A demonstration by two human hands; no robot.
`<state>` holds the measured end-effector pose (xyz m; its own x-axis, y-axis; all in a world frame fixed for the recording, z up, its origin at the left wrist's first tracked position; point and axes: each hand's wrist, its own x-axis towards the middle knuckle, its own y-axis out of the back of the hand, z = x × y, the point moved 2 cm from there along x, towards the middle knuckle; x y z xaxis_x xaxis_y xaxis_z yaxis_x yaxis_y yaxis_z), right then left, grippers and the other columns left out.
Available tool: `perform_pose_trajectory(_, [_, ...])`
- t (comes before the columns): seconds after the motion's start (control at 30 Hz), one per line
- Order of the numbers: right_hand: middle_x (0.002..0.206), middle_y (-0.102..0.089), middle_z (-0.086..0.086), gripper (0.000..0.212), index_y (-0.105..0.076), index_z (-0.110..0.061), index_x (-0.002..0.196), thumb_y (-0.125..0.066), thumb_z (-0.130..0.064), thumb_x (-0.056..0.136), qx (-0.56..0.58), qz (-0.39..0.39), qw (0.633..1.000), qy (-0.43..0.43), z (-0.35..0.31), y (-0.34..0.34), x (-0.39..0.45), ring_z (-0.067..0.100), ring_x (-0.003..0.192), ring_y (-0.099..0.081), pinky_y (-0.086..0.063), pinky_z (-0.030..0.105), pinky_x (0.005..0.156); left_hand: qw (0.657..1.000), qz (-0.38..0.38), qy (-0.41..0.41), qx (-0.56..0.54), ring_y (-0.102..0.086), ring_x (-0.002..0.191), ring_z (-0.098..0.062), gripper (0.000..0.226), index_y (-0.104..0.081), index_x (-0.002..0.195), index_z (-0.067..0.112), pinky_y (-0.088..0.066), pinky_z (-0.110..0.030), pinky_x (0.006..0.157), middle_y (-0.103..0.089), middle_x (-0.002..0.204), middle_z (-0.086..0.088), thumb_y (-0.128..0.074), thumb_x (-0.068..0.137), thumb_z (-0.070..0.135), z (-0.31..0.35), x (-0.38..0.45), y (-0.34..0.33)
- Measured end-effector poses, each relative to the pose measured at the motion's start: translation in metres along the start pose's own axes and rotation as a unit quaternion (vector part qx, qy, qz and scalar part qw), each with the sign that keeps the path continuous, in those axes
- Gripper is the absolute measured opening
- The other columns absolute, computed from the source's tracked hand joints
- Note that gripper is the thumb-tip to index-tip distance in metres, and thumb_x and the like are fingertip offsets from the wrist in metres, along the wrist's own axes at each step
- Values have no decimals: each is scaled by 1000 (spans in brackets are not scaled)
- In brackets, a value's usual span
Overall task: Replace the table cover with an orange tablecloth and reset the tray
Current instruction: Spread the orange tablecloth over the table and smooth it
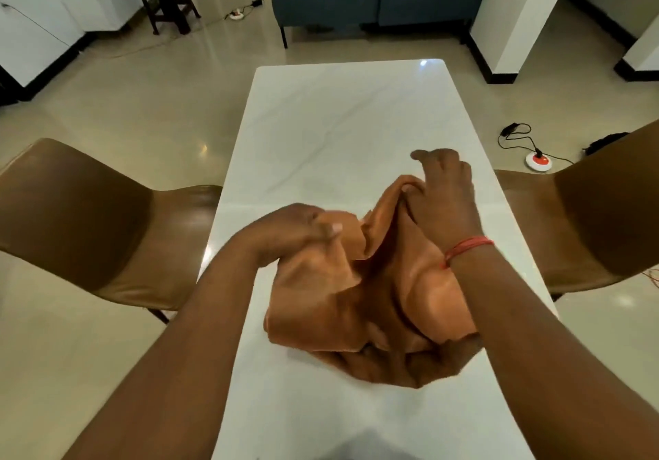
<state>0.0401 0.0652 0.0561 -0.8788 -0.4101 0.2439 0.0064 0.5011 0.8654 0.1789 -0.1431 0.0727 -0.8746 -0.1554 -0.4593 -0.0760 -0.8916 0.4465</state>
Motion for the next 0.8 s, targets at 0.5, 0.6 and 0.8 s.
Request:
perform_pose_trajectory(0.5, [93,-69,-6,19,-63,-26,102,-52,-13,96,442,1,874,-203,-73,-29,-57,10,85,-67,-58,28,74,883,171,-94,-427,-70,99,-18,22,-64,117,9,-57,-34,82,-74,106,-6,-56,96,12,40,-3,-24])
perform_pose_trajectory(0.6, [92,-66,-6,24,-62,-22,102,-45,-5,95,391,13,899,-199,-59,-16,-50,8,83,-63,-50,21,69,889,244,-94,-377,-67,106,-20,21,-65,112,16,-56,-43,92,-72,110,-4,-59,92,22,36,-3,-15])
perform_pose_trajectory(0.8, [92,-67,-5,19,-65,-19,101,-51,-9,92,515,3,844,-151,-61,10,-35,11,87,-65,-57,29,78,857,322,-95,-391,-68,100,-23,11,-62,102,18,-57,-46,90,-70,106,-7,-55,93,18,38,-4,-10])
